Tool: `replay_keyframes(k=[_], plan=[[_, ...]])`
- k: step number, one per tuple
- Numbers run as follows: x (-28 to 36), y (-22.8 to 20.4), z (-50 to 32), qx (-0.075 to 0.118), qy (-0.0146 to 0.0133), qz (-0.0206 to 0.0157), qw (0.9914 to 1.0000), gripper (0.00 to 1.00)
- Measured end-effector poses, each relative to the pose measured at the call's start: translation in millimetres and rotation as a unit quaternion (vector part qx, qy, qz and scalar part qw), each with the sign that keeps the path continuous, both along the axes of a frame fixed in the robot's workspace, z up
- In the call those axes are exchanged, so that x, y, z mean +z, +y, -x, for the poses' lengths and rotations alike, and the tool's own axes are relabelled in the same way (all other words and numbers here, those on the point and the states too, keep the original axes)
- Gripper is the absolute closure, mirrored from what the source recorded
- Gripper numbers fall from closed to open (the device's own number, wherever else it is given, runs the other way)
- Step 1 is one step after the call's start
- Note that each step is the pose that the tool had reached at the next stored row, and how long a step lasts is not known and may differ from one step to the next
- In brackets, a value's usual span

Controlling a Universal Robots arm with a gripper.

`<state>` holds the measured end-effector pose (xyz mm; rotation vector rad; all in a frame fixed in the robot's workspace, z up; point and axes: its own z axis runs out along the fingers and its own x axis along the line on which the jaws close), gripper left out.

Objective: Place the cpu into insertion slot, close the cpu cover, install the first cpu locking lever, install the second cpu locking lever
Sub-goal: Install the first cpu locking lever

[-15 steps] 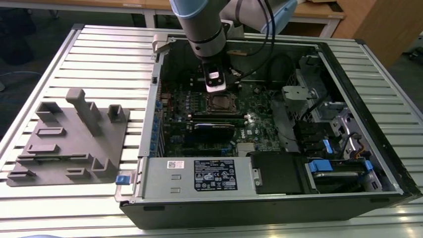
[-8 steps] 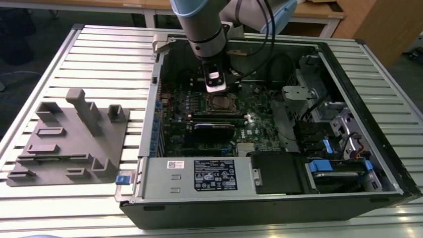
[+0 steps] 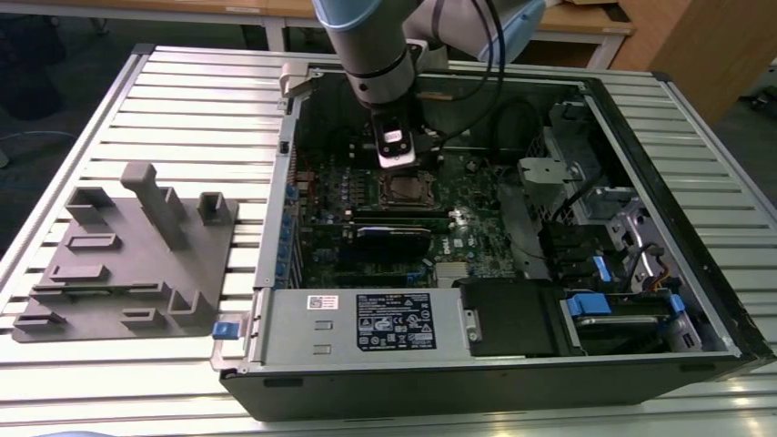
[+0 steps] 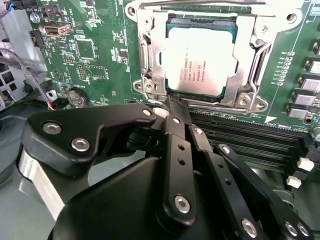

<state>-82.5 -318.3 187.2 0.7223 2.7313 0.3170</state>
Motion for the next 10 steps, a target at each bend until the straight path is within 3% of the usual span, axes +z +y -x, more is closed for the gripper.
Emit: replay_keyframes(k=[10], plan=[[-0.6, 2.2, -3.8, 0.000, 0.0005, -0.0012, 1.00000, 0.89]])
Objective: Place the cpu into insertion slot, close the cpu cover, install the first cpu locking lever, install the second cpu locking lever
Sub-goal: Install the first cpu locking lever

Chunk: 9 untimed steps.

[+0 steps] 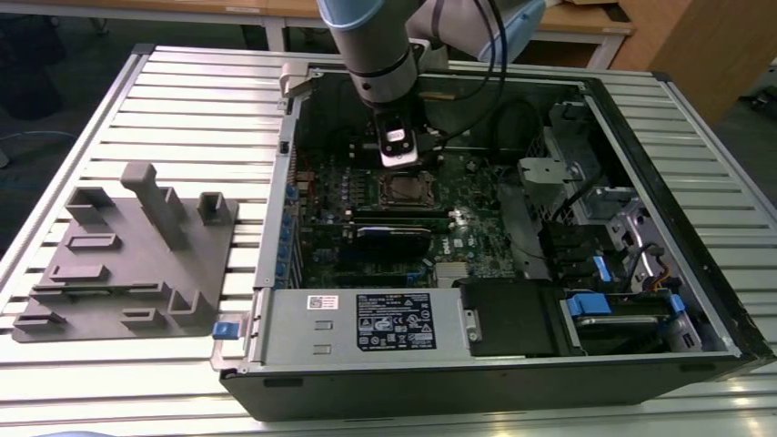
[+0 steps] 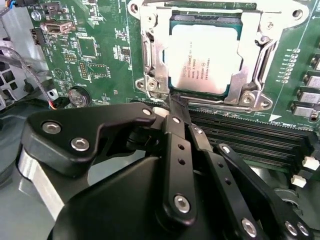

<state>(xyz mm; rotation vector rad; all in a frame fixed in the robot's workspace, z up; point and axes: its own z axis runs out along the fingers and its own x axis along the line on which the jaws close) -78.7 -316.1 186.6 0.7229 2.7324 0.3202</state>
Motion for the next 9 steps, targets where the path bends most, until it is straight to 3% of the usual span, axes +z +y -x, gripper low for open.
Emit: replay_keyframes(k=[6, 9], plan=[[1.0, -0.4, -3.5, 0.000, 0.0058, 0.0009, 0.99998, 0.89], [4.2, -0.2, -4.0, 0.000, 0.0100, 0.0003, 0.99995, 0.89]])
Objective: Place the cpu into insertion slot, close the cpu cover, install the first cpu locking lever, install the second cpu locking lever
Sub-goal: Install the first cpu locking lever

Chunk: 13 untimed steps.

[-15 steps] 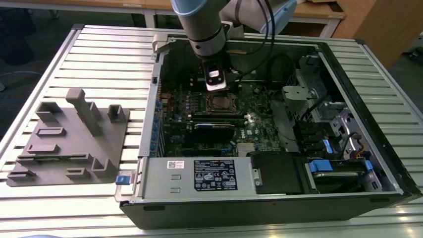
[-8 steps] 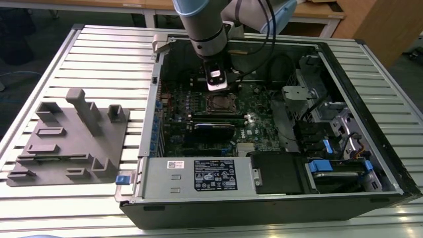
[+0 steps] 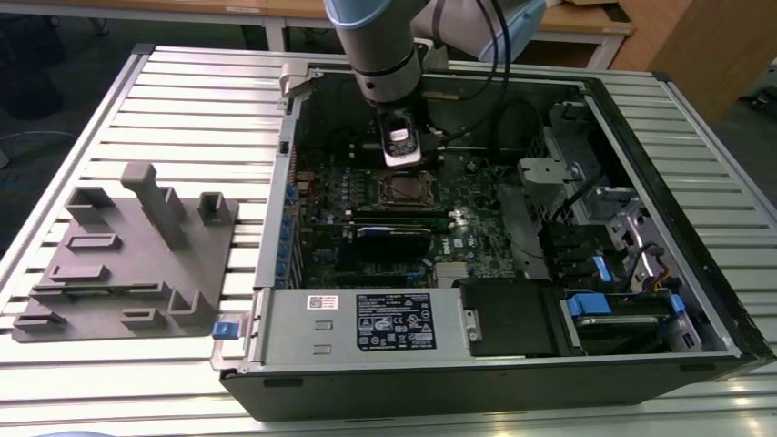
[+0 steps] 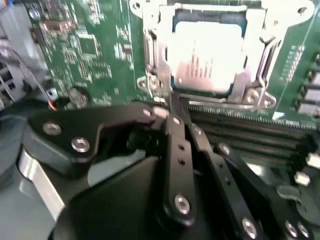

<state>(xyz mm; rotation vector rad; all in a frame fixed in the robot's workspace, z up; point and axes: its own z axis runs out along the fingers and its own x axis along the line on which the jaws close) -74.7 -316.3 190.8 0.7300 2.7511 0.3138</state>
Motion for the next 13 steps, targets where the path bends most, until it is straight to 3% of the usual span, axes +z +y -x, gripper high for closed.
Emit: replay_keyframes(k=[6, 10, 13], plan=[[11.4, -0.2, -0.2, 0.000, 0.0056, 0.0003, 0.99998, 0.89], [18.2, -0.5, -0.2, 0.000, 0.0063, 0.0000, 0.99998, 0.89], [18.7, -0.7, -0.2, 0.000, 0.0062, -0.0003, 0.99998, 0.89]])
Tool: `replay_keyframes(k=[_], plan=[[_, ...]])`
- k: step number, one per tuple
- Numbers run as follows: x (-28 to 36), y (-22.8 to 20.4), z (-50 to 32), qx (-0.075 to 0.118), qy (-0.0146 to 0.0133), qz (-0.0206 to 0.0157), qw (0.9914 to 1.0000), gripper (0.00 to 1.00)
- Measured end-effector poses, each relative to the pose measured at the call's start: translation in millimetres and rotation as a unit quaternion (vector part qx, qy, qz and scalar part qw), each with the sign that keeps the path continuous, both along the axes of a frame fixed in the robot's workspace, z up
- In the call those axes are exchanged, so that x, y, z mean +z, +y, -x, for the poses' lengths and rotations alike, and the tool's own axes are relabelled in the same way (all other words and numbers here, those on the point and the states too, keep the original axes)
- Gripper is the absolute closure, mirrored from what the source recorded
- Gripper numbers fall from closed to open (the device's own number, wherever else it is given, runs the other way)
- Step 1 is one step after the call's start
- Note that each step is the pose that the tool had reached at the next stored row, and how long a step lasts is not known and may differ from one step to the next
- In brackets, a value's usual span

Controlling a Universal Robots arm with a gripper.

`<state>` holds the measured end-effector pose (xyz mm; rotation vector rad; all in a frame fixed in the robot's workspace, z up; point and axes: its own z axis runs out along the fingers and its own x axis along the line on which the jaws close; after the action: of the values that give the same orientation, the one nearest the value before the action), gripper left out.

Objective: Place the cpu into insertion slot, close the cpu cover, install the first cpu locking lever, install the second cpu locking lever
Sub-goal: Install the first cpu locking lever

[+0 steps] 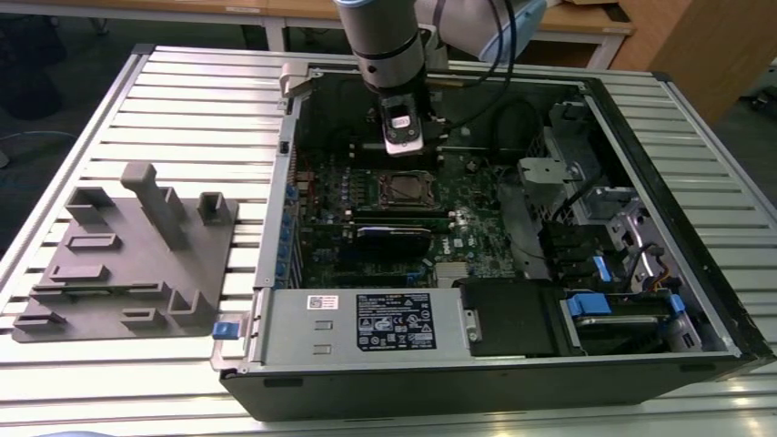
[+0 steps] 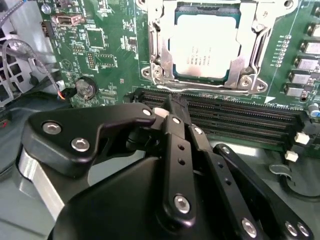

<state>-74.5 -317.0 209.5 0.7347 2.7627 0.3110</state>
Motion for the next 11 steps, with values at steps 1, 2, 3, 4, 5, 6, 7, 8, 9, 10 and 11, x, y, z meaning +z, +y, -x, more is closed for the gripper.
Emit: replay_keyframes(k=[1, 2, 3, 4, 5, 6, 7, 8, 9, 10, 11], plan=[[0.0, 0.0, 0.0, 0.000, 0.0000, 0.0000, 1.00000, 0.89], [0.0, -0.1, 0.0, 0.000, 0.0000, 0.0001, 1.00000, 0.89], [0.1, -0.1, 0.0, 0.000, 0.0001, 0.0001, 1.00000, 0.89], [0.1, -0.1, 0.0, 0.000, 0.0001, 0.0001, 1.00000, 0.89], [0.0, -0.2, -0.1, -0.001, 0.0012, 0.0002, 1.00000, 0.89], [0.0, -0.3, -0.1, -0.001, 0.0062, 0.0010, 0.99998, 0.89], [0.1, -0.4, 0.0, -0.002, 0.0149, 0.0024, 0.99988, 0.89], [0.0, -0.5, -0.1, -0.002, 0.0239, 0.0040, 0.99971, 0.89], [0.0, -0.6, -0.2, -0.002, 0.0331, 0.0063, 0.99943, 0.89], [0.1, -0.8, -0.2, -0.002, 0.0421, 0.0091, 0.99907, 0.89], [0.1, -1.0, -0.4, -0.002, 0.0512, 0.0121, 0.99862, 0.89]])
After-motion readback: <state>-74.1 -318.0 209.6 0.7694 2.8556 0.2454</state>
